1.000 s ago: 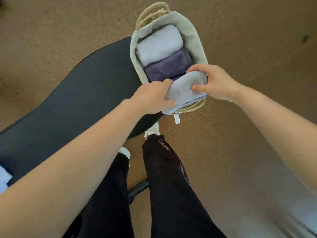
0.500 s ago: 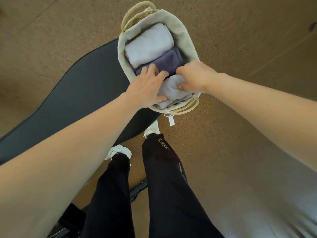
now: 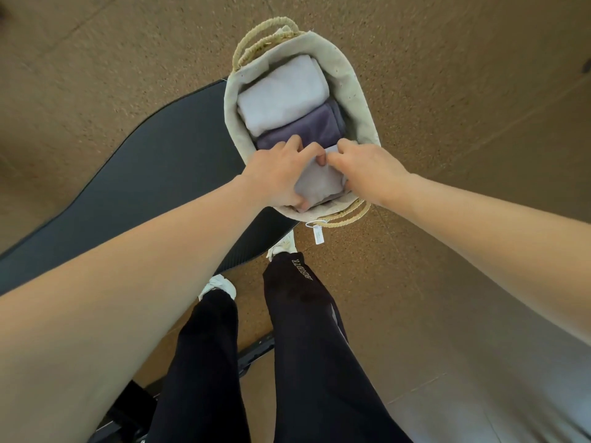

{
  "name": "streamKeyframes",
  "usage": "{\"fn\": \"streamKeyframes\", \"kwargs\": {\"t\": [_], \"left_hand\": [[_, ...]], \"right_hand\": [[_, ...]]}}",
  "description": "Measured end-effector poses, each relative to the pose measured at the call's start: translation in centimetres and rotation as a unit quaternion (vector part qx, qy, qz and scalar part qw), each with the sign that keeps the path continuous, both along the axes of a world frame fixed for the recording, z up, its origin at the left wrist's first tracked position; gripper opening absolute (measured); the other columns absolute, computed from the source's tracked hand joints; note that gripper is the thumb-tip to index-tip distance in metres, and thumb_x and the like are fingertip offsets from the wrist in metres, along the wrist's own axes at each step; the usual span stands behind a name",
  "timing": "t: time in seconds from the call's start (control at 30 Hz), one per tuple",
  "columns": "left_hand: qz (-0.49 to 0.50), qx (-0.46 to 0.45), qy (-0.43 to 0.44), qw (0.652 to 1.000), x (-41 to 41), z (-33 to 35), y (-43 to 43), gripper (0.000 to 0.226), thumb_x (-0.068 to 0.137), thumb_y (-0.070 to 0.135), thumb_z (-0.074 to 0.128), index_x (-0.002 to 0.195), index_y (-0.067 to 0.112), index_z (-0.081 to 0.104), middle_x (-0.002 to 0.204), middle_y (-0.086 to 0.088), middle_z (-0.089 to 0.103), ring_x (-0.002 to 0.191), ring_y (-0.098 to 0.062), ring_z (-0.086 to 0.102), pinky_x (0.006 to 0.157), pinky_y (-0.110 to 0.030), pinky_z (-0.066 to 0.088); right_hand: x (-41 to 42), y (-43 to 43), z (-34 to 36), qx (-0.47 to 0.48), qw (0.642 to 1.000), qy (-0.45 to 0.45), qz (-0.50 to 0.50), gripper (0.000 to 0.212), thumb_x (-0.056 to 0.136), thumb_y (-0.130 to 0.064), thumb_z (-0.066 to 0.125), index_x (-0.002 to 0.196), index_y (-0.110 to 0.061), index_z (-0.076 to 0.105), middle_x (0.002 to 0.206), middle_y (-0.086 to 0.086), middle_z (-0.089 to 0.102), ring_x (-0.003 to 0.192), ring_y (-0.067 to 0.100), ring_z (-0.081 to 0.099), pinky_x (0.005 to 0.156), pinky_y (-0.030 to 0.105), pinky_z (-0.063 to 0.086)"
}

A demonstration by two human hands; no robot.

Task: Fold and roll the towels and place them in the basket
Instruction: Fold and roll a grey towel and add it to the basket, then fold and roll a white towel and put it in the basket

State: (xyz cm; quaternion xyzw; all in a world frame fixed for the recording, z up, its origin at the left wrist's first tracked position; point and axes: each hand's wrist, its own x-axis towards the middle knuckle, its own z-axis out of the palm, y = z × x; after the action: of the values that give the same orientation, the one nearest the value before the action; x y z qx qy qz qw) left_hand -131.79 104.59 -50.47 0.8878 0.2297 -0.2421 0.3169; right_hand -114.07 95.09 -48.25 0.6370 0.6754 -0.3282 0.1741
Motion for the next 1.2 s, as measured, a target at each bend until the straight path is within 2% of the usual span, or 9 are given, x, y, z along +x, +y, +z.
{"fn": "streamKeyframes", "kwargs": {"t": [0.1, 0.23, 0.4, 0.57, 0.7, 0.83, 1.0, 1.1, 1.2], "left_hand": [[-0.001, 0.04, 0.004, 0.999, 0.2, -0.5, -0.6, 0.088, 0.059, 0.052, 0.089, 0.13, 0.037, 0.039, 0.112, -0.002, 0.045, 0.098, -0.026, 0.057, 0.064, -0.038, 0.044], [0.009, 0.082, -0.006, 0.997, 0.2, -0.8, -1.6, 0.087, 0.061, 0.051, 0.09, 0.132, 0.034, 0.041, 0.115, -0.006, 0.05, 0.096, -0.026, 0.057, 0.066, -0.036, 0.041], [0.066, 0.071, -0.071, 0.993, -1.4, 0.0, -2.8, 0.076, 0.072, 0.039, 0.085, 0.138, 0.028, 0.049, 0.122, -0.006, 0.056, 0.101, -0.028, 0.057, 0.077, -0.038, 0.043], [0.215, 0.036, -0.181, 0.959, -5.7, 2.6, -4.6, 0.048, 0.084, 0.016, 0.075, 0.131, 0.015, 0.062, 0.129, -0.005, 0.062, 0.114, -0.027, 0.06, 0.091, -0.039, 0.051], [0.344, -0.053, -0.168, 0.922, -9.7, 4.6, -5.3, 0.027, 0.092, 0.015, 0.071, 0.118, 0.019, 0.069, 0.11, 0.004, 0.066, 0.099, -0.012, 0.061, 0.084, -0.027, 0.051], [0.52, -0.196, -0.037, 0.831, -16.3, 4.5, -5.2, 0.017, 0.099, 0.022, 0.066, 0.115, 0.023, 0.071, 0.105, 0.008, 0.067, 0.097, -0.009, 0.063, 0.08, -0.015, 0.048], [0.644, -0.191, 0.017, 0.741, -28.6, 4.1, -6.6, 0.015, 0.098, 0.024, 0.064, 0.11, 0.023, 0.073, 0.104, 0.006, 0.069, 0.096, -0.008, 0.062, 0.073, -0.016, 0.043], [0.702, -0.204, 0.021, 0.682, -36.4, 4.6, -7.4, 0.012, 0.096, 0.021, 0.065, 0.104, 0.025, 0.074, 0.099, 0.005, 0.071, 0.09, -0.012, 0.066, 0.076, -0.025, 0.049], [0.765, -0.156, 0.013, 0.625, -44.0, 5.0, -8.2, 0.013, 0.097, 0.021, 0.066, 0.107, 0.024, 0.073, 0.105, 0.003, 0.072, 0.099, -0.015, 0.068, 0.082, -0.026, 0.054]], "right_hand": [[-0.2, 0.5, -0.8, 0.001, 0.999, -0.026, 0.018, 0.038, 0.09, 0.002, 0.058, 0.128, -0.008, 0.057, 0.11, 0.018, 0.055, 0.094, 0.039, 0.061, 0.068, 0.039, 0.034], [-0.7, 0.9, -0.8, -0.01, 0.998, -0.052, 0.022, 0.037, 0.094, 0.002, 0.052, 0.129, -0.008, 0.056, 0.114, 0.017, 0.056, 0.099, 0.038, 0.061, 0.071, 0.038, 0.034], [-0.4, 0.3, 0.2, -0.027, 0.997, -0.009, -0.068, 0.026, 0.088, -0.003, 0.063, 0.112, -0.007, 0.058, 0.111, 0.017, 0.051, 0.098, 0.04, 0.058, 0.069, 0.04, 0.04], [-0.8, -1.5, 2.6, 0.042, 0.974, 0.052, -0.215, 0.026, 0.081, -0.024, 0.077, 0.103, -0.017, 0.064, 0.105, 0.003, 0.06, 0.093, 0.03, 0.06, 0.08, 0.042, 0.051], [-4.4, -2.0, 4.8, 0.096, 0.947, 0.125, -0.28, 0.024, 0.083, -0.028, 0.08, 0.098, -0.016, 0.066, 0.089, -0.004, 0.058, 0.076, 0.011, 0.051, 0.073, 0.033, 0.047], [-11.9, -0.5, 6.1, 0.076, 0.945, 0.184, -0.258, 0.018, 0.09, -0.031, 0.074, 0.103, -0.02, 0.067, 0.094, -0.005, 0.064, 0.079, 0.011, 0.059, 0.074, 0.027, 0.053], [-23.1, 1.5, 5.6, 0.002, 0.953, 0.241, -0.182, 0.015, 0.097, -0.024, 0.065, 0.111, -0.023, 0.069, 0.098, -0.008, 0.067, 0.085, 0.01, 0.062, 0.086, 0.03, 0.059], [-29.6, 2.4, 4.8, -0.051, 0.956, 0.252, -0.143, 0.018, 0.099, -0.022, 0.061, 0.115, -0.026, 0.068, 0.098, -0.01, 0.068, 0.088, 0.009, 0.063, 0.089, 0.032, 0.059], [-35.8, 3.6, 4.2, -0.085, 0.96, 0.245, -0.102, 0.022, 0.101, -0.019, 0.058, 0.121, -0.025, 0.066, 0.097, -0.009, 0.067, 0.088, 0.01, 0.064, 0.09, 0.033, 0.058]]}}
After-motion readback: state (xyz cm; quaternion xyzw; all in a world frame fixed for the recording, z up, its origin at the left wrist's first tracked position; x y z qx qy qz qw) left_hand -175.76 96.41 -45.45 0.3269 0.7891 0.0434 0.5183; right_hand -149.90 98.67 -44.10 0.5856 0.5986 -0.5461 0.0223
